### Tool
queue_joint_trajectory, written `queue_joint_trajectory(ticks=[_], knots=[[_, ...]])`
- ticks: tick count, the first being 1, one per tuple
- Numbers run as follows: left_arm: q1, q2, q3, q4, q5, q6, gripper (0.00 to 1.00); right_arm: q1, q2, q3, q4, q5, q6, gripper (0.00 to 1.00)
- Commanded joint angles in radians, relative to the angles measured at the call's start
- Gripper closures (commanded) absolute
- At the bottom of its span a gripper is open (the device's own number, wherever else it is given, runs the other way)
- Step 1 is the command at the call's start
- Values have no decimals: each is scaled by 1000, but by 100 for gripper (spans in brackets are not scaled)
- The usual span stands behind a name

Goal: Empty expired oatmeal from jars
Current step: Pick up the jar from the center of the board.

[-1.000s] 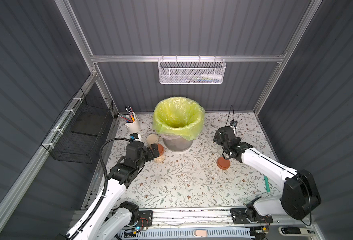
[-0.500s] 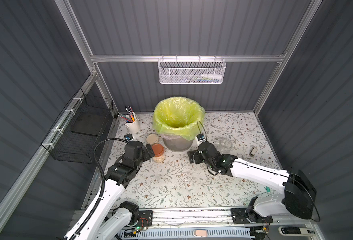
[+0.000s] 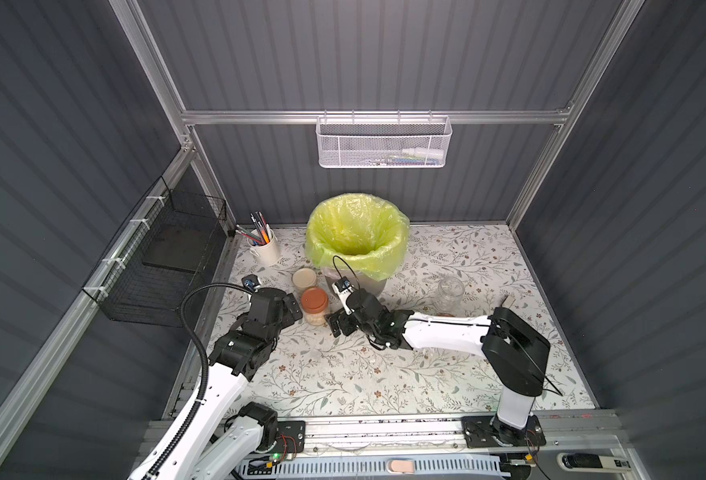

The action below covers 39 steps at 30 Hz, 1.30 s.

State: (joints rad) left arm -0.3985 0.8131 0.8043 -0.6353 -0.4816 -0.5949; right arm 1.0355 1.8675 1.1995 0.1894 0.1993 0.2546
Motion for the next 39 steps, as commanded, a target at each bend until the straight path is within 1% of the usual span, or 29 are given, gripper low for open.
queue_joint_trajectory(ticks=[1, 6, 10, 13, 18, 29, 39], knots=[[1, -21, -13, -27, -33, -10, 0, 1, 42, 58, 42, -39, -37, 1], [2, -48, -16, -29, -51, -10, 0, 3, 97, 120, 47, -56, -49, 1], [2, -54, -30, -30, -36, -30, 0, 10, 157, 182, 42, -63, -65, 1], [1, -57, -49, -22, -18, -51, 0, 20, 201, 238, 28, -3, -78, 1], [1, -70, -59, -24, -12, -65, 0, 20, 263, 307, 0, -12, -71, 1], [2, -106, -60, -45, -8, -65, 0, 11, 358, 408, -41, -30, -46, 1], [1, -140, -60, -67, -14, -65, 0, -3, 403, 450, -37, -27, -15, 1]])
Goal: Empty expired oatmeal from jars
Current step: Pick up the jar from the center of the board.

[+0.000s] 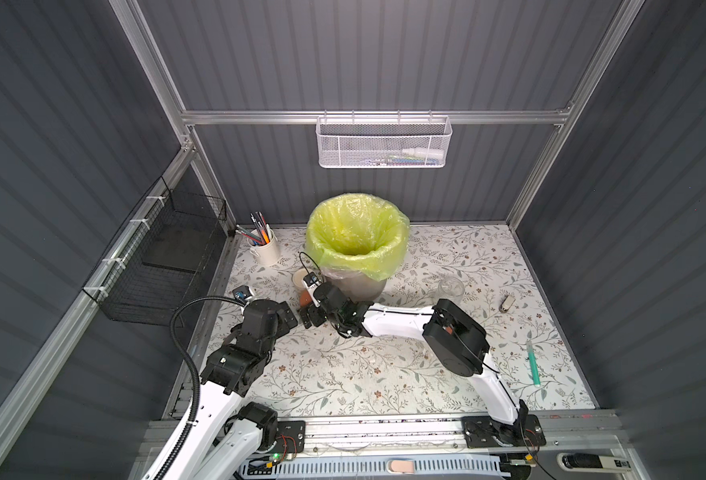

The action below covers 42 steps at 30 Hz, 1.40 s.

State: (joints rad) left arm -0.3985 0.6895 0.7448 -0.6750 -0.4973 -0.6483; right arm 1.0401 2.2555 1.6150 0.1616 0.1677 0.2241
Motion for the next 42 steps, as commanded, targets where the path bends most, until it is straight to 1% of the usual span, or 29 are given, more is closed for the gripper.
queue_joint_trajectory(ticks=[1, 4, 10, 17, 22, 25, 28, 32, 37, 39, 42], knots=[[1, -19, 1, -28, 2, -9, 0, -10, 20, 43, -10, 4, 17, 2], [3, -21, 3, -28, 5, -7, 0, -15, 32, 63, -13, 2, 22, 3], [2, -35, 7, -31, 9, 4, 0, -17, 39, 65, -13, -6, 23, 10], [1, -71, 11, -29, 8, 15, 0, -17, 33, 46, -5, -12, 29, 11], [2, -74, 10, -27, 17, 27, 0, -16, 34, 48, -18, -15, 34, 23], [1, -86, 6, -16, 25, 47, 0, -12, 14, 41, -33, -5, 31, 29], [1, -114, 3, 16, 76, 107, 0, -8, -27, 19, -68, -27, 36, 33], [2, -154, -5, 72, 134, 150, 0, 1, -124, -85, -34, -41, 59, 38], [1, -117, 12, 97, 198, 177, 0, 17, -238, -167, -66, -37, 90, 39], [1, -99, 13, 126, 264, 200, 0, 25, -288, -200, -93, -48, 102, 40], [1, -84, 3, 165, 331, 215, 0, 33, -373, -266, -121, -32, 128, 41]])
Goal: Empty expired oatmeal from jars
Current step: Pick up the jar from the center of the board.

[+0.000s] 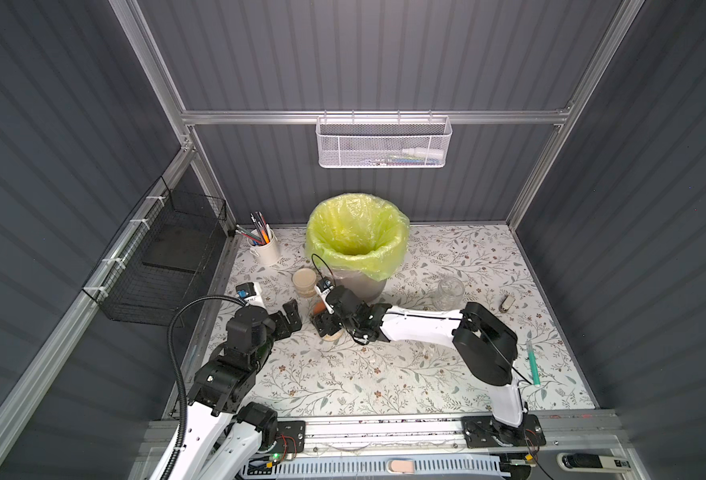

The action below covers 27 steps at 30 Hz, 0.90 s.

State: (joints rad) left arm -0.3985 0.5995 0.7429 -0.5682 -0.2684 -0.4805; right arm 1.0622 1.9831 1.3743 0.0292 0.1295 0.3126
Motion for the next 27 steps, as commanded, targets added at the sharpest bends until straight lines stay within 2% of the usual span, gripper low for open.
queue_joint_trajectory(ticks=[1, 7, 13, 17, 20, 27], knots=[[1, 9, -1, 75, 129, 52, 0, 12, -129, -45, 3, 13, 51, 41], [0, 51, -9, 158, 329, 93, 0, 12, -322, -187, -54, 64, 111, 41], [-3, 31, -38, 209, 431, 123, 0, 4, -487, -284, -160, 164, 152, 41], [-12, 55, -69, 257, 526, 114, 0, -35, -578, -321, -224, 166, 192, 41], [-62, 85, -77, 283, 538, 115, 0, -47, -654, -343, -257, 189, 192, 41], [-213, 167, -45, 315, 478, 140, 0, -110, -801, -359, -377, 189, 219, 41]])
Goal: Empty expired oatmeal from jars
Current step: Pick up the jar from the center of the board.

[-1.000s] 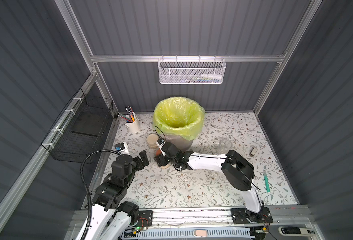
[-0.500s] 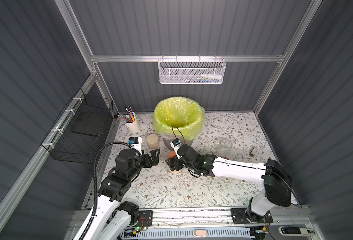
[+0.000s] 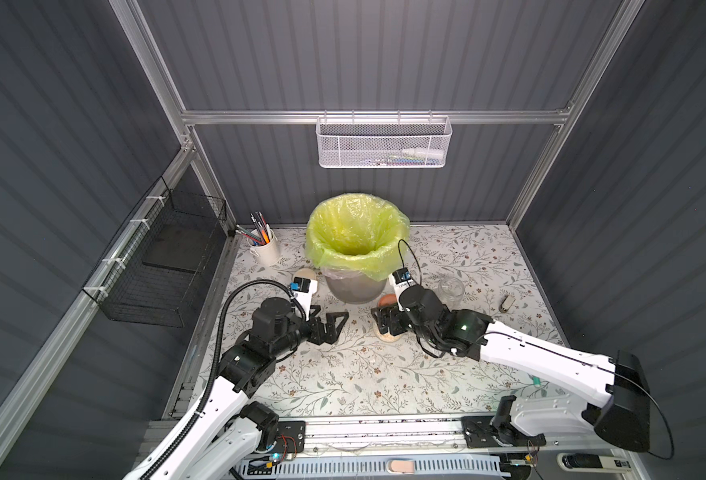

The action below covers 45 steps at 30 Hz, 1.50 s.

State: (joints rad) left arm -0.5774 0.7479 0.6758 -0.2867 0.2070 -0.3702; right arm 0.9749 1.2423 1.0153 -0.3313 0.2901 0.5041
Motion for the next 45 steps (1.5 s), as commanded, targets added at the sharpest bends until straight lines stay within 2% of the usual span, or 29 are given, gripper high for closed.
queue_joint_trajectory(ticks=[1, 4, 9, 13, 16, 22, 27, 39, 45], knots=[[-57, 27, 24, 45, -10, 32, 0, -33, -79, -3, -26, 27, 32, 41], [-130, 58, 18, 73, -74, 64, 0, -63, -117, -9, -39, 5, 35, 41], [-259, 110, 14, 157, -91, 107, 0, -113, -134, -13, -43, -51, 42, 41], [-381, 182, 29, 210, -157, 172, 0, -141, -168, -10, -65, -83, 69, 41], [-436, 235, 51, 245, -181, 219, 0, -160, -186, 14, -115, -128, 94, 41], [-470, 351, 120, 294, -169, 264, 0, -168, -182, 62, -177, -205, 116, 41], [-481, 383, 120, 373, -186, 265, 0, -168, -198, 57, -149, -245, 127, 41], [-510, 463, 123, 439, -201, 312, 0, -170, -197, 75, -133, -284, 169, 41], [-510, 484, 94, 532, -212, 312, 0, -171, -201, 75, -140, -273, 192, 42]])
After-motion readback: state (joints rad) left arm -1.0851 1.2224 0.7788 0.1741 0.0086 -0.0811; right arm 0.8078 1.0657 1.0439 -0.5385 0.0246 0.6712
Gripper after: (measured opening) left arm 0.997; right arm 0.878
